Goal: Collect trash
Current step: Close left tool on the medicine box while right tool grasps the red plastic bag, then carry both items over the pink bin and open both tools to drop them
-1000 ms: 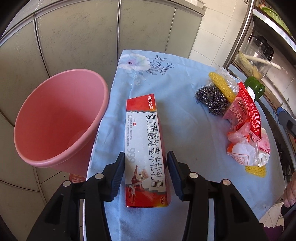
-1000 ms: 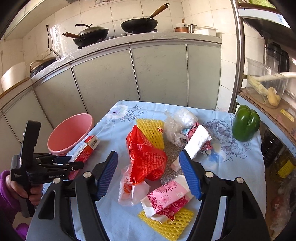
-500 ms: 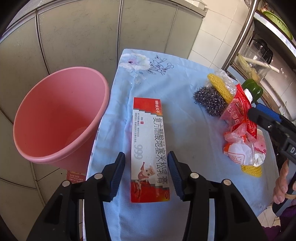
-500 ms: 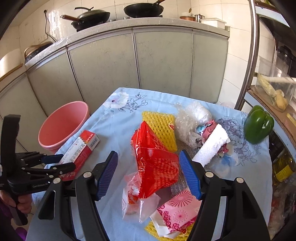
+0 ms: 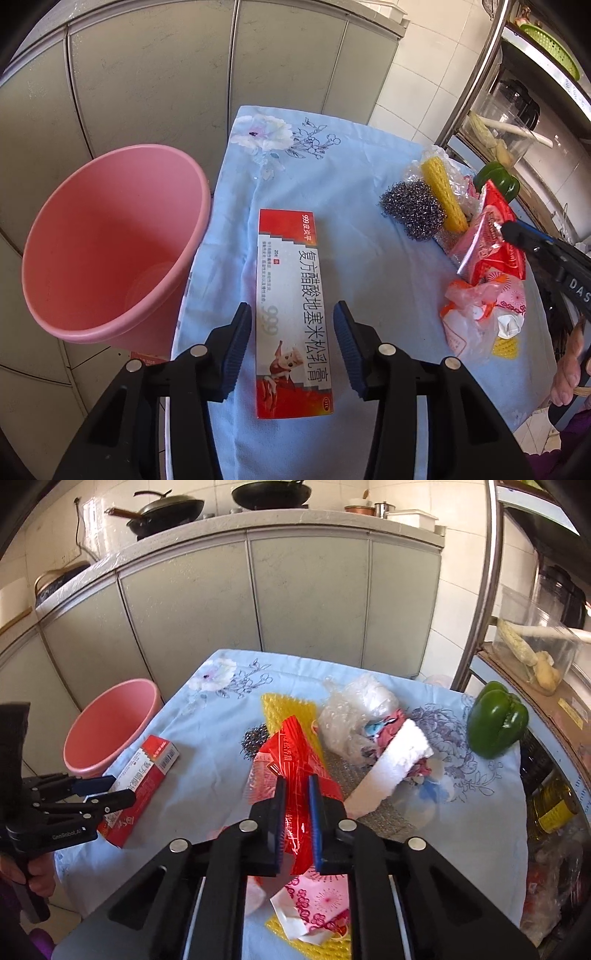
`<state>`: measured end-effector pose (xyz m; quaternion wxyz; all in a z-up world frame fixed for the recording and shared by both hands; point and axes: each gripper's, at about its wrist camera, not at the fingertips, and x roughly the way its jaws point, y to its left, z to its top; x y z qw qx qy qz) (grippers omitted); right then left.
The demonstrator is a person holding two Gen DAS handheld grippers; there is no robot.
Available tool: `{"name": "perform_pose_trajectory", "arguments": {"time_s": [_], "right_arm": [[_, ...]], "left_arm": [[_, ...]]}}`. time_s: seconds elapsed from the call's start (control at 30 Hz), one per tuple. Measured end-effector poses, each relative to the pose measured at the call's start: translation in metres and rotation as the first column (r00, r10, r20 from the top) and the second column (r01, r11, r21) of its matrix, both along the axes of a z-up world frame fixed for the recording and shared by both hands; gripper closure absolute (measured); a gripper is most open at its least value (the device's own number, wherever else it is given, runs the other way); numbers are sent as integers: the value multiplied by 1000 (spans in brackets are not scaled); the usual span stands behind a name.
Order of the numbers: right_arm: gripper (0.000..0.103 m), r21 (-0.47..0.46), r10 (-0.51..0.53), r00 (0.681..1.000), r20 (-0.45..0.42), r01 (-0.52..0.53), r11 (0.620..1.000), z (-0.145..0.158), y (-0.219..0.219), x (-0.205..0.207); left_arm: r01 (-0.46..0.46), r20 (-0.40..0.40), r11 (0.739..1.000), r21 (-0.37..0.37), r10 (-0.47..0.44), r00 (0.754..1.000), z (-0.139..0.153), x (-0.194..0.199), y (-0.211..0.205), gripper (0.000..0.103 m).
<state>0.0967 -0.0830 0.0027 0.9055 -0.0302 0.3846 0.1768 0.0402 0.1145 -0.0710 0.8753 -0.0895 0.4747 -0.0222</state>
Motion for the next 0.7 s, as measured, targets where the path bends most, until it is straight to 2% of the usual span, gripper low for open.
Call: {"name": "perform_pose_trajectory", "arguments": {"time_s": [0.13, 0.4, 0.53, 0.7], "right_arm": [[92, 36, -29, 999, 36, 27, 999, 16, -12, -7], [92, 73, -43, 991, 126, 34, 997, 49, -10, -14], [92, 110, -23, 989, 145, 6, 994, 63, -3, -9], [92, 141, 52, 987, 151, -74, 987, 71, 26, 6]], "left_arm": [[-2, 2, 1000, -12, 2, 1000, -5, 0, 2, 64], [-6, 108, 998, -65, 13, 994, 16, -15, 12, 65], [-43, 165, 995, -90, 57, 985, 34, -22, 23, 65], [-147, 255, 988, -38, 152, 955, 61, -34, 53, 65]]}}
